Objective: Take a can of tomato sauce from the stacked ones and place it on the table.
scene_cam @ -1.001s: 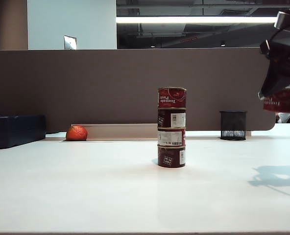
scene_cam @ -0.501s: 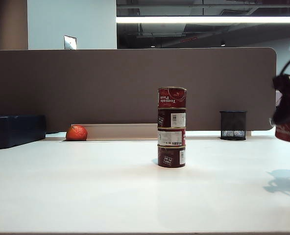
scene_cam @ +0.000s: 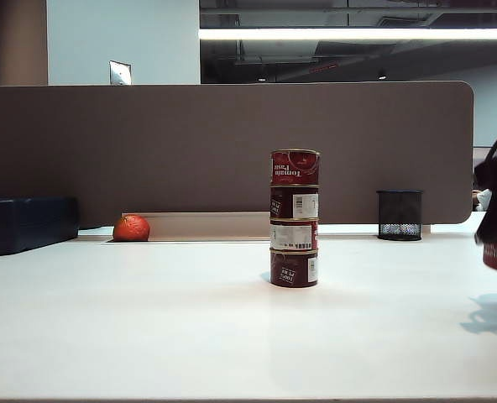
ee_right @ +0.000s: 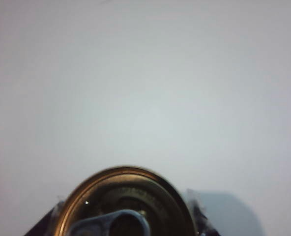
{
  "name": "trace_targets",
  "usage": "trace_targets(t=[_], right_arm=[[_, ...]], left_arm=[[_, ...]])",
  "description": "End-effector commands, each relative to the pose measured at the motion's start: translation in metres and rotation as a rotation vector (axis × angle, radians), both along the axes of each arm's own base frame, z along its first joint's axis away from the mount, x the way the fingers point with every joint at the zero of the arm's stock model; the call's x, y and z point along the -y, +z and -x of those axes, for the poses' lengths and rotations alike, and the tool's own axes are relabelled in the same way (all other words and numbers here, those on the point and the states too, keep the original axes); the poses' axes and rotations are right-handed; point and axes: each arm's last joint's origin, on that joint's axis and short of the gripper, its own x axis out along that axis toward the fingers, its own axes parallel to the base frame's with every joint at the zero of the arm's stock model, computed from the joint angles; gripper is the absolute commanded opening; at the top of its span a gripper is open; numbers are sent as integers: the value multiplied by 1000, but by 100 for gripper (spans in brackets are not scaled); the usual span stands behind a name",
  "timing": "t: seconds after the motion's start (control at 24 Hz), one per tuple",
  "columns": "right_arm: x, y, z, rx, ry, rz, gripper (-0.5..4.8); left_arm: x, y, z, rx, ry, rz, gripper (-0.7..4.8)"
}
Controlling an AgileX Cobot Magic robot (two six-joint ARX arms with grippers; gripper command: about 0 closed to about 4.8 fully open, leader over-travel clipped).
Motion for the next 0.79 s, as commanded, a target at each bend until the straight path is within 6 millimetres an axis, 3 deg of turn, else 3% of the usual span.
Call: trace_targets(t=[0.04, 0.79], right_arm=[[-1, -4, -3, -21, -5, -4, 246], [-3, -25, -6, -144, 23, 9, 248]], left_arm=[[0, 3, 1, 20, 0, 2, -6], [0, 4, 1, 19, 0, 4, -6]])
